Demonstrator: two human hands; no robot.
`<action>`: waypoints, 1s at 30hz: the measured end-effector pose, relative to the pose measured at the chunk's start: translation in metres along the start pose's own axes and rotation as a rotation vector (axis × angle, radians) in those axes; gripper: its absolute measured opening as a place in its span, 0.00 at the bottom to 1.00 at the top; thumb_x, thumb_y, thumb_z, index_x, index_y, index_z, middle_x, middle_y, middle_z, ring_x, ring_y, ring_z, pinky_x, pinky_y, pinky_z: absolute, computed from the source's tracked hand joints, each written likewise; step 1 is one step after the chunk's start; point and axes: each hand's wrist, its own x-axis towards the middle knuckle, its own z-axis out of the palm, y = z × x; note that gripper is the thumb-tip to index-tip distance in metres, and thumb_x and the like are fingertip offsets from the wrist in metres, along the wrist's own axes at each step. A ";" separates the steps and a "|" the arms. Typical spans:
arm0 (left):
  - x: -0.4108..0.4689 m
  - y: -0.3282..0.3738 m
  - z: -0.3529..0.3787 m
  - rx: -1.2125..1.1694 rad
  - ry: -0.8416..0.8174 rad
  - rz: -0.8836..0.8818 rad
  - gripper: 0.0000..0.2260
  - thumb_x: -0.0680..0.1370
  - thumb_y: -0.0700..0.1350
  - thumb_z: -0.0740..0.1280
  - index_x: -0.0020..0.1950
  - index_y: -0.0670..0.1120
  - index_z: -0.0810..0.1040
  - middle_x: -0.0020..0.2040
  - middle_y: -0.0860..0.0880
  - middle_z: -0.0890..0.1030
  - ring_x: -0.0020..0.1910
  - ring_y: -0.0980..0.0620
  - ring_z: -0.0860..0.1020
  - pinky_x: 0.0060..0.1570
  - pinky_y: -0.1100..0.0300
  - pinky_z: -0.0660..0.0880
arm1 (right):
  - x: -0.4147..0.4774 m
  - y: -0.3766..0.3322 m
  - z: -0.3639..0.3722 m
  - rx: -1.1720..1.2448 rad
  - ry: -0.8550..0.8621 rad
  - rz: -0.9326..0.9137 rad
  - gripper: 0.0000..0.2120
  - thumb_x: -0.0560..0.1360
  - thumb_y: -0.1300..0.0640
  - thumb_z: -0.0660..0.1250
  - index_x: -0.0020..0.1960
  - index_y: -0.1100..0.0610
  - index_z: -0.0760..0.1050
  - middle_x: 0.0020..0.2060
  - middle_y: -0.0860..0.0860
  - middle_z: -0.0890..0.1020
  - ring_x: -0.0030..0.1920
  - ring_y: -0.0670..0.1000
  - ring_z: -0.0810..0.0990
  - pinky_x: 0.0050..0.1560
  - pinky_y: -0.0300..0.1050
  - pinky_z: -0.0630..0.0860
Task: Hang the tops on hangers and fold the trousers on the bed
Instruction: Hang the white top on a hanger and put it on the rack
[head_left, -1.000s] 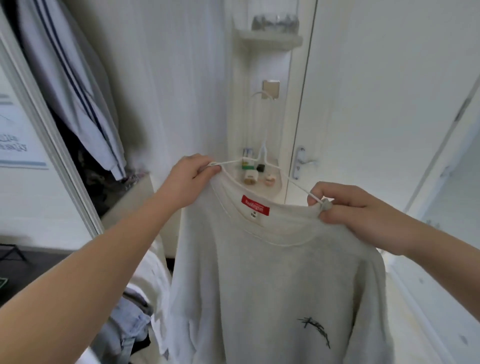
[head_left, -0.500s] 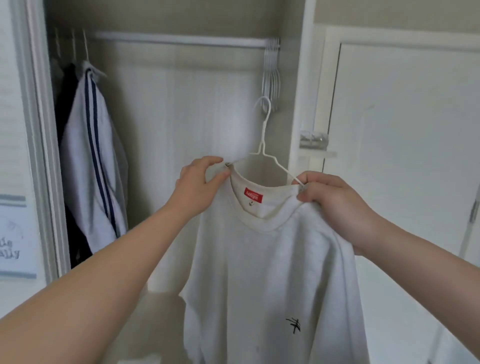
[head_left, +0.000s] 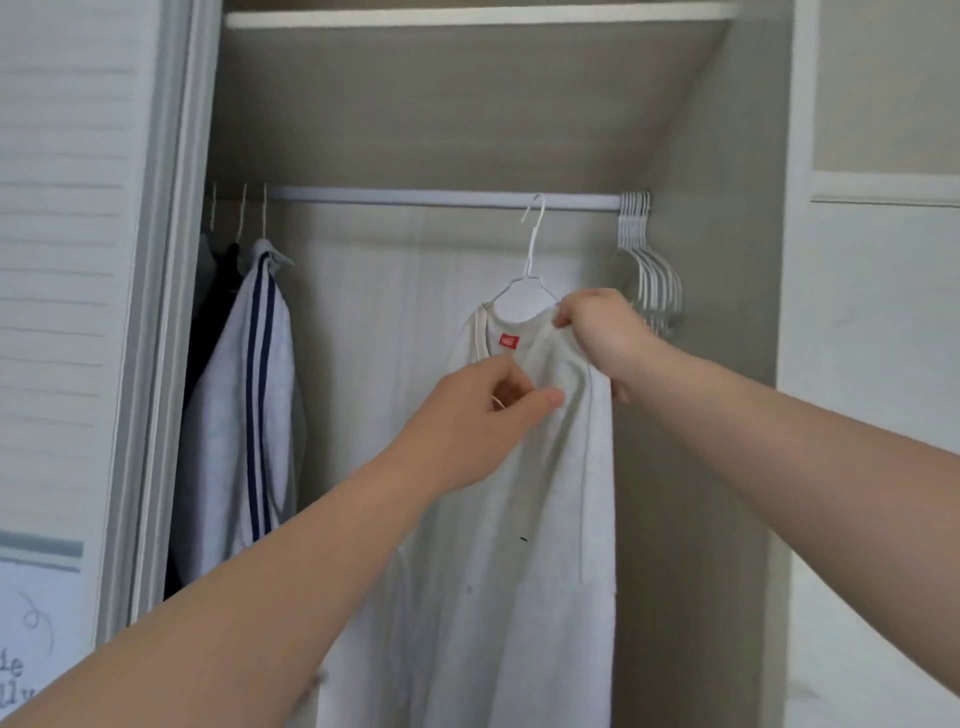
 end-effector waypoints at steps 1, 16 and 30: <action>0.007 -0.003 -0.001 0.021 -0.010 -0.005 0.14 0.76 0.60 0.71 0.42 0.49 0.78 0.33 0.58 0.77 0.31 0.59 0.72 0.36 0.65 0.67 | 0.012 -0.004 0.007 0.013 -0.001 -0.004 0.07 0.74 0.62 0.62 0.38 0.56 0.68 0.33 0.53 0.63 0.35 0.52 0.61 0.35 0.45 0.56; 0.139 -0.091 -0.024 0.706 0.030 -0.106 0.08 0.80 0.50 0.63 0.48 0.46 0.69 0.48 0.47 0.76 0.47 0.43 0.75 0.44 0.54 0.72 | 0.215 -0.012 0.101 0.198 -0.029 -0.013 0.05 0.77 0.64 0.58 0.45 0.57 0.71 0.31 0.53 0.72 0.27 0.52 0.71 0.24 0.30 0.62; 0.153 -0.150 -0.057 0.823 0.086 -0.189 0.13 0.79 0.49 0.63 0.39 0.51 0.61 0.46 0.45 0.75 0.47 0.39 0.76 0.44 0.53 0.73 | 0.262 0.013 0.164 0.219 -0.218 -0.019 0.06 0.79 0.65 0.57 0.53 0.61 0.72 0.36 0.57 0.76 0.32 0.55 0.77 0.27 0.38 0.71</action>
